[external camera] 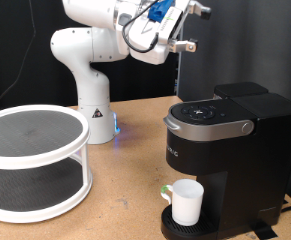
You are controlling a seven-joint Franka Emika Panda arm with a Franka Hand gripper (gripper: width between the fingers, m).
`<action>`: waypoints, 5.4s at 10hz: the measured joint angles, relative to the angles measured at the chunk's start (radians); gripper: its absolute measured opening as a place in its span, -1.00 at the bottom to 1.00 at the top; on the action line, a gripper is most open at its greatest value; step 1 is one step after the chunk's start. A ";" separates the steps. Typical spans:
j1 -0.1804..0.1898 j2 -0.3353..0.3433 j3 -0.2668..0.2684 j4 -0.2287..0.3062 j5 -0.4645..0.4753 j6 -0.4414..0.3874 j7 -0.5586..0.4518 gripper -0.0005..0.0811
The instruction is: Make a cup of coffee with the keurig machine
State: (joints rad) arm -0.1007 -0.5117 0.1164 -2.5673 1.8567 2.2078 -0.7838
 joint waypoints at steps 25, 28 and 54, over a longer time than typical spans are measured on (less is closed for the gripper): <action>-0.045 0.004 0.117 0.100 -1.505 -0.127 0.084 0.98; -0.045 0.022 0.157 0.181 -1.522 -0.102 0.130 0.98; -0.055 0.386 0.264 0.484 -1.851 -0.191 0.249 0.56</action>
State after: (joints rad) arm -0.1554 -0.1254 0.3809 -2.0835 0.0062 2.0170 -0.5347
